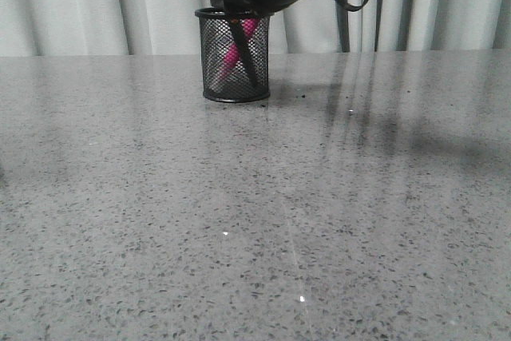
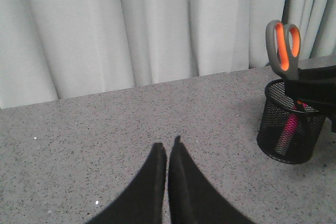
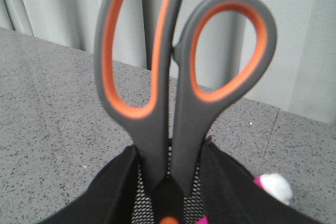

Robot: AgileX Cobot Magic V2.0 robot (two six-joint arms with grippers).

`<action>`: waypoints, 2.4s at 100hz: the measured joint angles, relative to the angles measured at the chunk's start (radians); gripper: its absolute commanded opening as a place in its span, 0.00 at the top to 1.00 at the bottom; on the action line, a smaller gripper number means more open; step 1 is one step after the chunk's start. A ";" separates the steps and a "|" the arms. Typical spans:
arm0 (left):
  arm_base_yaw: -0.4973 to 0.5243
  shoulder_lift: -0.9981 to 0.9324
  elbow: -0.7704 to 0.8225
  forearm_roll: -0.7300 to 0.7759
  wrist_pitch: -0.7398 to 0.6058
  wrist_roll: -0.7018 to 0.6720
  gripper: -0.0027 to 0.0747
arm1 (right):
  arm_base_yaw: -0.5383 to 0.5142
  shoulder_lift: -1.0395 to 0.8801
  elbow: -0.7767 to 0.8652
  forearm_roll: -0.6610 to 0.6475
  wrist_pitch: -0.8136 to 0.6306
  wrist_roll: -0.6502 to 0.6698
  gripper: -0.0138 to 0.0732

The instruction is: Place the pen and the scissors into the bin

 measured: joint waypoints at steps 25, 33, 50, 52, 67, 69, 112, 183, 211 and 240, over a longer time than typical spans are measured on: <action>0.000 0.000 0.000 0.000 0.000 0.000 0.99 | 0.000 -0.017 0.000 0.000 0.005 0.000 0.51; 0.000 0.000 0.000 0.000 0.000 0.000 0.99 | 0.000 -0.049 0.000 0.000 0.009 0.000 0.55; 0.000 0.000 0.000 0.000 0.000 0.000 0.99 | -0.005 -0.186 0.000 0.000 0.076 0.000 0.81; 0.000 0.000 0.000 0.000 0.000 0.000 0.99 | -0.007 -0.210 0.000 0.000 0.097 0.000 0.84; 0.000 0.000 0.000 0.019 0.000 0.000 0.99 | -0.039 -0.393 0.004 -0.018 0.293 0.000 0.91; 0.000 0.000 0.000 0.021 0.000 0.000 0.99 | -0.046 -0.420 0.010 -0.028 0.312 0.000 0.91; 0.000 -0.176 0.160 -0.087 -0.071 0.061 0.99 | -0.126 -1.041 0.576 -0.097 0.281 -0.002 0.91; 0.001 -0.809 0.563 -0.332 -0.091 0.213 0.99 | -0.126 -1.736 1.161 -0.075 0.283 -0.004 0.91; 0.001 -0.811 0.563 -0.336 -0.083 0.213 0.99 | -0.126 -1.738 1.163 -0.073 0.285 -0.004 0.91; 0.001 -0.811 0.563 -0.336 -0.083 0.213 0.99 | -0.126 -1.738 1.163 -0.073 0.285 -0.006 0.91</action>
